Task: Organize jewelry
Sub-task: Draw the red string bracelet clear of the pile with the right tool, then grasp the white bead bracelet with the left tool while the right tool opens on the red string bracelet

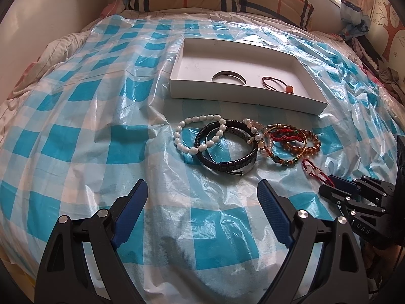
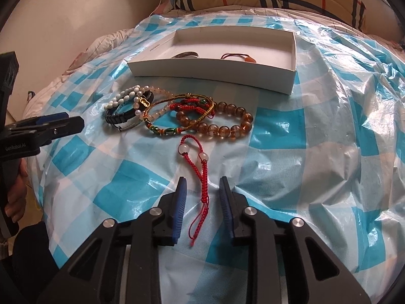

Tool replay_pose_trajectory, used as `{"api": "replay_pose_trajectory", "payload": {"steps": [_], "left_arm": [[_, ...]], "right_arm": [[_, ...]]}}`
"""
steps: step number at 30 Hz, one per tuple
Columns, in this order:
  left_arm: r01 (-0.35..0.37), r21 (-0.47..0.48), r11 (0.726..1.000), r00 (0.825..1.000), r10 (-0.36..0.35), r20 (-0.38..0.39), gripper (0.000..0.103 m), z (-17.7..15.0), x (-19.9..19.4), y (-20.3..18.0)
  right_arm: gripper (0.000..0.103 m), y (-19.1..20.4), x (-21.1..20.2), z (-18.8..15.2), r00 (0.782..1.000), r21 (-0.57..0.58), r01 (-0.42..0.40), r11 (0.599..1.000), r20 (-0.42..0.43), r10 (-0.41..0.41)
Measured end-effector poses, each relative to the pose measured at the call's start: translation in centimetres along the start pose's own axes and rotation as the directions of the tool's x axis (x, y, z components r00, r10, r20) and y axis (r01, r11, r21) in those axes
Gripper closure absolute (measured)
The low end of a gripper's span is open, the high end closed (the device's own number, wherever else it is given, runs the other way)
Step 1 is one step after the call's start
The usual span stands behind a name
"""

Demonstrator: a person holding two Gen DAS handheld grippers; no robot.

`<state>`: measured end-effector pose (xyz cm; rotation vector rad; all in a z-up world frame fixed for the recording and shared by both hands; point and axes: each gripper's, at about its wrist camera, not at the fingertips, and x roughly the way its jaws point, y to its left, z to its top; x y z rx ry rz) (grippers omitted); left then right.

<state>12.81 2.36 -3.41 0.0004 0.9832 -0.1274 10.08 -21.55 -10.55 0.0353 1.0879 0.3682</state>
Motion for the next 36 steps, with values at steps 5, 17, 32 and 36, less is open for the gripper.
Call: {"api": "replay_pose_trajectory", "payload": {"steps": [5, 17, 32, 36], "left_arm": [[0.008, 0.009, 1.000, 1.000, -0.008, -0.001, 0.019, 0.0, 0.1, 0.0], [0.067, 0.110, 0.992, 0.996, -0.074, 0.056, 0.019, 1.4, 0.2, -1.9], [0.000, 0.176, 0.984, 0.999, -0.008, 0.045, 0.019, 4.9, 3.4, -0.3], [-0.068, 0.239, 0.969, 0.997, 0.060, 0.040, 0.030, 4.6, 5.0, -1.5]], "right_arm": [[0.097, -0.5, -0.4, -0.3, 0.999, 0.041, -0.054, 0.998, 0.009, 0.053], [0.098, -1.6, -0.9, -0.9, 0.992, 0.110, -0.121, 0.987, 0.050, 0.116], [0.098, -2.0, -0.3, -1.2, 0.989, 0.124, -0.141, 0.982, 0.052, 0.136], [0.098, -2.0, -0.3, -1.2, 0.990, 0.123, -0.140, 0.982, 0.050, 0.135]]}}
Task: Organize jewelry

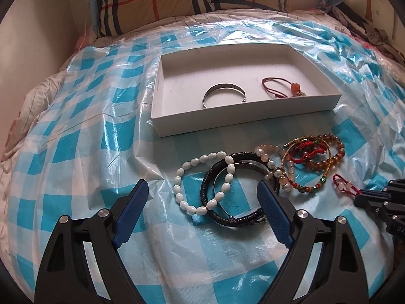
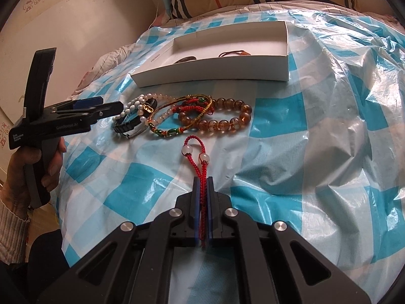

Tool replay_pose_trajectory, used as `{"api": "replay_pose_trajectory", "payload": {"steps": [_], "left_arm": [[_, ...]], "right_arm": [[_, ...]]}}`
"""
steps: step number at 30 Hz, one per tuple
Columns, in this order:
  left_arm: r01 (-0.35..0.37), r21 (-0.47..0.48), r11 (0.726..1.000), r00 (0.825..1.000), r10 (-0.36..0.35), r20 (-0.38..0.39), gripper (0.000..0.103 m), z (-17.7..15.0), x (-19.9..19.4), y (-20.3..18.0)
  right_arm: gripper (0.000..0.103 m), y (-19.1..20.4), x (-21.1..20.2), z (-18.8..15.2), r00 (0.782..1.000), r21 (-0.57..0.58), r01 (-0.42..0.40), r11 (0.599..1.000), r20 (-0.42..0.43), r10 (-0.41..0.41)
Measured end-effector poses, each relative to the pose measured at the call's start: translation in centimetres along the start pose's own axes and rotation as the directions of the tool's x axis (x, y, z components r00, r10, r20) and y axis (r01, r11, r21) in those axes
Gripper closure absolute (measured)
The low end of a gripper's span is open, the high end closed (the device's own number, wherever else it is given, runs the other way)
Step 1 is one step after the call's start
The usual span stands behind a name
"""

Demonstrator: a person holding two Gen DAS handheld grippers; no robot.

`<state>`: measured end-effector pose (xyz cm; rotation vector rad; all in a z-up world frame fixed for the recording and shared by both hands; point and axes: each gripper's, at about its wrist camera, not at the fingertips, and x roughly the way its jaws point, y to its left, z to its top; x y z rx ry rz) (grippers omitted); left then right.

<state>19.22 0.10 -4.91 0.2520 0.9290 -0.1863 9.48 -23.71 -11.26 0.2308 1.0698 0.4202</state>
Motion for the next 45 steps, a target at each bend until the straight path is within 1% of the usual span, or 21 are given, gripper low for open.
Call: {"api": "replay_pose_trajectory", "payload": {"steps": [1, 2, 3, 4, 5, 7, 9, 11, 14, 15, 17, 18, 19, 22, 23, 24, 25, 28, 30, 33, 45], "left_arm": [[-0.003, -0.006, 1.000, 1.000, 0.003, -0.009, 0.039, -0.1, 0.5, 0.0], [0.014, -0.032, 0.999, 0.999, -0.016, -0.041, 0.063, -0.2, 1.2, 0.3], [0.036, -0.067, 0.997, 0.997, -0.040, -0.063, 0.084, -0.3, 1.7, 0.7], [0.062, -0.104, 0.993, 0.995, -0.070, -0.071, 0.087, -0.5, 2.0, 1.2], [0.072, -0.123, 0.990, 0.995, -0.081, -0.066, 0.092, -0.7, 1.9, 1.4], [0.082, -0.154, 0.985, 0.995, -0.090, -0.048, 0.095, -1.1, 1.3, 1.9], [0.120, -0.213, 0.970, 0.992, -0.127, -0.021, 0.096, -1.6, 0.3, 2.8], [0.154, -0.243, 0.958, 0.988, -0.156, 0.011, 0.096, -2.1, -0.9, 3.4], [0.190, -0.273, 0.943, 0.981, -0.190, 0.025, 0.096, -3.1, -2.1, 4.0], [0.197, -0.284, 0.938, 0.980, -0.198, 0.024, 0.096, -3.5, -2.3, 4.2], [0.190, -0.290, 0.938, 0.981, -0.194, 0.017, 0.096, -4.4, -2.5, 4.0], [0.190, -0.291, 0.938, 0.981, -0.195, 0.011, 0.096, -4.7, -2.5, 3.8], [0.190, -0.288, 0.939, 0.980, -0.197, 0.005, 0.096, -5.1, -2.4, 3.5], [0.175, -0.265, 0.948, 0.983, -0.183, -0.005, 0.096, -5.8, -2.3, 2.3], [0.174, -0.254, 0.951, 0.983, -0.182, -0.006, 0.096, -5.9, -2.4, 1.8], [0.167, -0.239, 0.957, 0.985, -0.174, -0.006, 0.096, -5.9, -2.5, 1.5], [0.162, -0.229, 0.960, 0.986, -0.168, -0.003, 0.096, -5.9, -2.6, 1.3], [0.168, -0.231, 0.958, 0.985, -0.175, -0.008, 0.096, -5.8, -2.7, 1.4], [0.176, -0.235, 0.956, 0.983, -0.184, -0.012, 0.096, -5.9, -2.7, 1.5], [0.179, -0.231, 0.956, 0.982, -0.187, -0.016, 0.096, -5.9, -2.8, 1.4], [0.180, -0.227, 0.957, 0.982, -0.190, -0.020, 0.096, -5.9, -2.7, 1.3]], "right_arm": [[0.098, 0.0, 0.0, 0.0, 1.000, 0.000, 0.001, 1.000, -0.001, -0.001], [0.098, 0.0, 0.0, 0.0, 1.000, 0.000, 0.001, 1.000, -0.001, -0.001], [0.097, 0.0, 0.0, 0.0, 1.000, 0.000, 0.001, 1.000, -0.002, -0.002], [0.098, 0.0, 0.0, 0.1, 1.000, -0.001, 0.003, 1.000, -0.004, -0.003], [0.098, 0.1, 0.0, 0.1, 1.000, -0.001, 0.004, 1.000, -0.004, -0.004], [0.097, 0.2, 0.0, 0.1, 1.000, -0.004, 0.009, 1.000, -0.006, -0.009], [0.098, 0.2, 0.0, 0.2, 1.000, -0.004, 0.010, 1.000, -0.006, -0.010], [0.098, 0.3, 0.0, 0.2, 1.000, -0.006, 0.012, 1.000, -0.008, -0.012], [0.097, 0.4, -0.1, 0.4, 1.000, -0.005, 0.020, 1.000, -0.018, -0.020], [0.095, 0.4, -0.2, 0.5, 1.000, -0.001, 0.020, 1.000, -0.019, -0.020], [0.070, 1.1, -0.9, 0.7, 1.000, -0.014, 0.025, 1.000, 0.007, -0.024], [0.047, 1.6, -1.2, 0.7, 0.999, -0.035, 0.039, 0.999, 0.026, -0.038], [0.037, 2.2, -1.3, 0.8, 0.998, -0.060, 0.061, 0.996, 0.032, -0.059], [0.037, 3.5, 0.1, 0.5, 0.989, -0.142, 0.143, 0.979, -0.010, -0.146], [0.037, 3.6, 0.4, 0.3, 0.988, -0.151, 0.149, 0.977, -0.013, -0.153], [0.050, 3.5, 0.5, 0.1, 0.991, -0.146, 0.131, 0.981, -0.018, -0.135], [0.069, 3.3, 0.4, 0.1, 0.993, -0.131, 0.110, 0.985, -0.024, -0.115], [0.088, 3.0, 0.4, 0.2, 0.996, -0.094, 0.078, 0.993, -0.035, -0.081], [0.096, 2.7, 0.3, 0.3, 0.998, -0.052, 0.036, 0.998, -0.041, -0.038], [0.098, 2.7, -0.3, 0.4, 1.000, -0.032, 0.012, 0.999, -0.026, -0.012], [0.098, 3.2, -1.0, 0.4, 1.000, -0.042, 0.010, 0.999, -0.012, -0.010]]}}
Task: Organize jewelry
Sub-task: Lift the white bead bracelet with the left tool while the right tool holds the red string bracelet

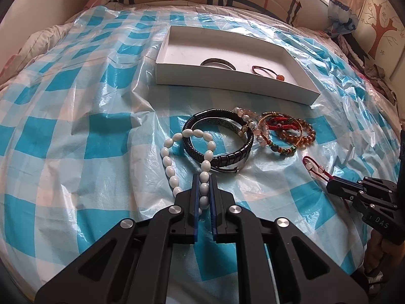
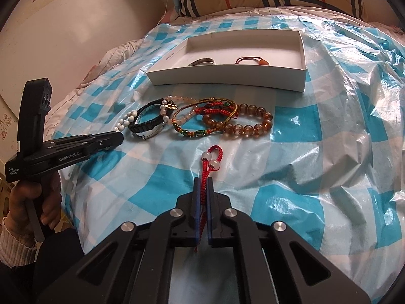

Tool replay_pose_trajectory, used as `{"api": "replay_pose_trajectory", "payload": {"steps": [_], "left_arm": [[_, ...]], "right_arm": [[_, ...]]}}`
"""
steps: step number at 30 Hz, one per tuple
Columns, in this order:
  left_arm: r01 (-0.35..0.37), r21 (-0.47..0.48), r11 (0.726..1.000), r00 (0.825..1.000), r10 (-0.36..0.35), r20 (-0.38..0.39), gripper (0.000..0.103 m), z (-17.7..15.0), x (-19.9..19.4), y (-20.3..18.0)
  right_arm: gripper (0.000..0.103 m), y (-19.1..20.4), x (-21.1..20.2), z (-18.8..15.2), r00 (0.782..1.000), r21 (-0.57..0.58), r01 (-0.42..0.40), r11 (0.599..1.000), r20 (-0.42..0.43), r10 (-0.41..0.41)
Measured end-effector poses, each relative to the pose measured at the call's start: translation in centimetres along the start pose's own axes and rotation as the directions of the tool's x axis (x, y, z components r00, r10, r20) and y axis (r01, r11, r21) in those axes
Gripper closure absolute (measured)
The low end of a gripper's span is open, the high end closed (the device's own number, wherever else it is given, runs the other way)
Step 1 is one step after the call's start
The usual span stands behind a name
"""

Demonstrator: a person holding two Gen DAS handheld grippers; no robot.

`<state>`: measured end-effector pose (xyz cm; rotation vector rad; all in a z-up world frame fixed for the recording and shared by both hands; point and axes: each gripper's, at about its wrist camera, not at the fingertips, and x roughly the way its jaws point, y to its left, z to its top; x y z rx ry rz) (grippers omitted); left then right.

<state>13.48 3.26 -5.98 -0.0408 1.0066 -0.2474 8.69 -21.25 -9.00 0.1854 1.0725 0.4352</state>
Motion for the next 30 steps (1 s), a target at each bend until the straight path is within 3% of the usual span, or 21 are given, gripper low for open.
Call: {"api": "replay_pose_trajectory", "payload": {"steps": [17, 18, 19, 21, 24, 28, 30], "left_arm": [[-0.003, 0.005, 1.000, 1.000, 0.003, -0.002, 0.096, 0.0, 0.1, -0.2], [-0.003, 0.006, 1.000, 1.000, 0.003, -0.002, 0.096, 0.0, 0.0, -0.2], [-0.003, 0.006, 1.000, 1.000, 0.003, -0.002, 0.096, 0.0, 0.1, -0.2], [-0.003, 0.006, 1.000, 1.000, 0.003, -0.003, 0.096, 0.0, 0.1, -0.2], [-0.001, 0.010, 1.000, 1.000, 0.001, -0.005, 0.096, 0.0, 0.1, -0.3], [0.011, 0.013, 1.000, 1.000, -0.011, -0.009, 0.096, -0.1, 0.1, -0.4], [0.025, 0.013, 1.000, 1.000, -0.025, -0.011, 0.096, -0.1, 0.0, -0.4]], "right_arm": [[0.098, -0.5, -0.7, 0.3, 0.999, -0.003, 0.049, 0.999, 0.015, -0.049], [0.091, -0.6, -0.7, 0.4, 0.998, 0.001, 0.058, 0.998, 0.015, -0.058], [0.065, -0.7, -0.7, 0.4, 0.997, 0.003, 0.068, 0.998, 0.020, -0.068], [0.041, -0.5, -0.5, 0.2, 0.995, -0.014, 0.095, 0.995, 0.030, -0.094], [0.046, 0.1, 0.6, -0.4, 0.993, -0.072, 0.118, 0.990, -0.001, -0.118], [0.097, 0.2, 0.7, -0.3, 0.998, -0.059, 0.055, 0.997, -0.017, -0.056], [0.098, 0.3, 0.2, -0.1, 0.999, -0.046, 0.041, 0.998, -0.005, -0.041]]}}
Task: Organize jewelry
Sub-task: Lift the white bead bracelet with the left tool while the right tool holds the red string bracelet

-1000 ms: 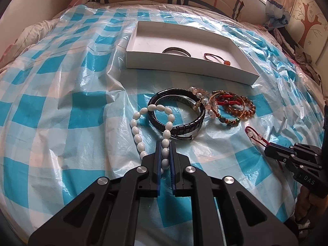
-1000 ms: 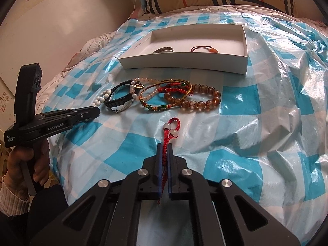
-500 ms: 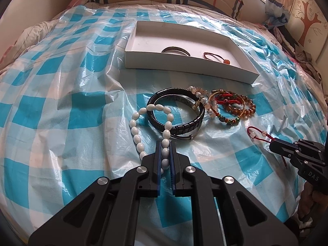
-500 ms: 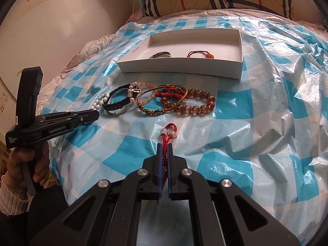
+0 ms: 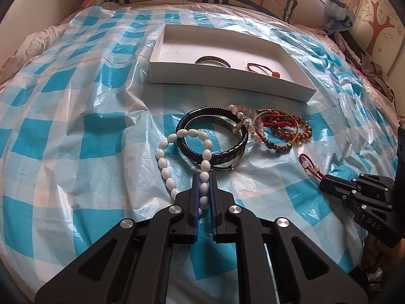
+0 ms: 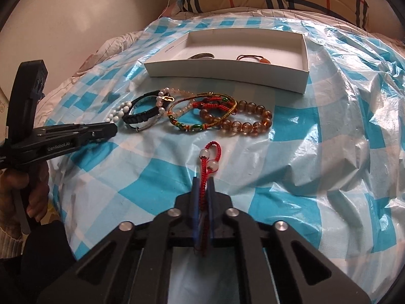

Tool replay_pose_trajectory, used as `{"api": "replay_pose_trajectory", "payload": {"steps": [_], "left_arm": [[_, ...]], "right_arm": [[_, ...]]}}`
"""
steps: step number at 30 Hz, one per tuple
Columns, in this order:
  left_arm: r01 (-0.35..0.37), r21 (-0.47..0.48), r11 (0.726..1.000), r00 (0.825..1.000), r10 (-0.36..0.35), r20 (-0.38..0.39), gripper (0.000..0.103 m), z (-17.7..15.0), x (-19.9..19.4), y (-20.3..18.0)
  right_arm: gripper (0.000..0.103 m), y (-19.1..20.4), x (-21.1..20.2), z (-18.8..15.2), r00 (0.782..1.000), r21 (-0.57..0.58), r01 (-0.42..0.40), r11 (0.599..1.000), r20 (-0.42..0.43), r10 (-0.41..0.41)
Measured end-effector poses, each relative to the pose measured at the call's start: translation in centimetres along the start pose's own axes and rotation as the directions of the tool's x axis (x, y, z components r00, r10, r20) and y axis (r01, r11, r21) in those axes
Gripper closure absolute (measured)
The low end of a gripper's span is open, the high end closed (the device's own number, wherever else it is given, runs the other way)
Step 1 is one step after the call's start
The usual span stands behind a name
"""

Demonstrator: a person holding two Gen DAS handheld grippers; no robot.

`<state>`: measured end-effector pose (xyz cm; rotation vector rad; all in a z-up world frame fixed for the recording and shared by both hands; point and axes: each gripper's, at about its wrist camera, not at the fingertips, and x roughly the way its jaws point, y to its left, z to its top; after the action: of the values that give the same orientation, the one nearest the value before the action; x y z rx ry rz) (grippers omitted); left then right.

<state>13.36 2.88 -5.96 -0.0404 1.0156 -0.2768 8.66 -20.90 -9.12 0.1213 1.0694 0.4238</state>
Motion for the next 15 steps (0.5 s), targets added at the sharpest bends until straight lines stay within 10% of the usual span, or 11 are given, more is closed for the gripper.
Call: {"api": "replay_pose_trajectory", "payload": {"steps": [15], "left_arm": [[0.044, 0.021, 0.999, 0.998, -0.045, 0.041, 0.096, 0.7, -2.6, -2.0]], "right_arm": [[0.098, -0.6, -3.8, 0.5, 0.992, 0.060, -0.071, 0.996, 0.110, 0.064]]}}
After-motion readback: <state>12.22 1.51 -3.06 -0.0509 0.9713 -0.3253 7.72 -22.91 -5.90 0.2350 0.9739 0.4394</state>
